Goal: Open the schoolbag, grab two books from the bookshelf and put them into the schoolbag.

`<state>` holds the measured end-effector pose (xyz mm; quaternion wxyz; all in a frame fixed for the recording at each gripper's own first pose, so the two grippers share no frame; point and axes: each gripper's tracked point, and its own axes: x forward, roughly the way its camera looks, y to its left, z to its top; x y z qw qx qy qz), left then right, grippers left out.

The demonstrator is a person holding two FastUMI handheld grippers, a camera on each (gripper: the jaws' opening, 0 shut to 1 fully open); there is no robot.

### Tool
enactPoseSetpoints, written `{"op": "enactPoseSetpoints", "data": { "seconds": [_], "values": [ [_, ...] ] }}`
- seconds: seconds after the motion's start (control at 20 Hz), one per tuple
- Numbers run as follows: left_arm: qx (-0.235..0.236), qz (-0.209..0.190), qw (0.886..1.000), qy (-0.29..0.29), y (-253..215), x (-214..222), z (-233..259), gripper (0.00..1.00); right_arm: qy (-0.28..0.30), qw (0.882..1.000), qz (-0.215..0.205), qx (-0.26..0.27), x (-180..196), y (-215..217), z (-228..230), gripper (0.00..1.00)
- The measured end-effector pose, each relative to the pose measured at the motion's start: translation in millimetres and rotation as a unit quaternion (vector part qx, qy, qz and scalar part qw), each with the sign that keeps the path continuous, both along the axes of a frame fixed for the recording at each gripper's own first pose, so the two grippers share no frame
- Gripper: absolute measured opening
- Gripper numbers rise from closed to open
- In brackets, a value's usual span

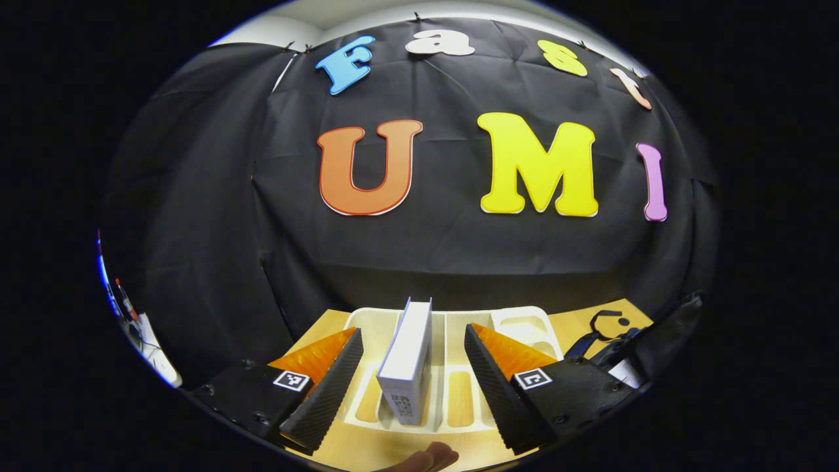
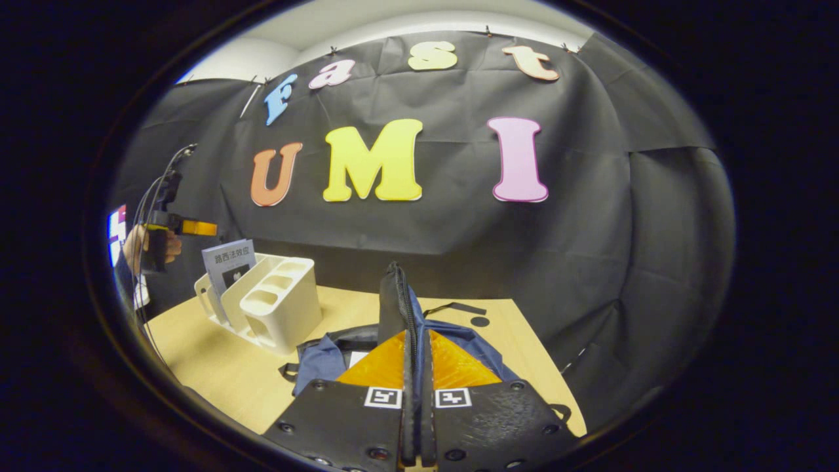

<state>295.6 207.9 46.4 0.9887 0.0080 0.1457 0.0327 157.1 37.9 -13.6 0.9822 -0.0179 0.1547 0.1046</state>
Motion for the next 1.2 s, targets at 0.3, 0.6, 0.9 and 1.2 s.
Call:
{"op": "enactPoseSetpoints", "data": {
  "seconds": [0.3,0.6,0.9,1.2],
  "values": [
    [0.036,-0.003,0.994,0.107,9.8,48.0,-31.9,0.92,-0.012,1.0,0.007,-0.011,0.8,-0.2,3.2,0.04],
    [0.072,-0.046,0.976,0.203,-0.4,66.1,-59.0,0.91,-0.006,0.999,0.031,0.01,-7.2,0.9,4.0,0.04],
    [0.101,-0.046,0.955,0.274,-6.0,61.1,-80.1,0.85,-0.007,0.999,0.036,0.017,-5.4,-9.7,-4.2,0.04],
    [0.1,-0.045,0.942,0.317,-17.1,60.8,-104.7,0.63,-0.004,0.999,0.033,0.026,-4.6,-20.7,-11.9,0.04]
  ]
}}
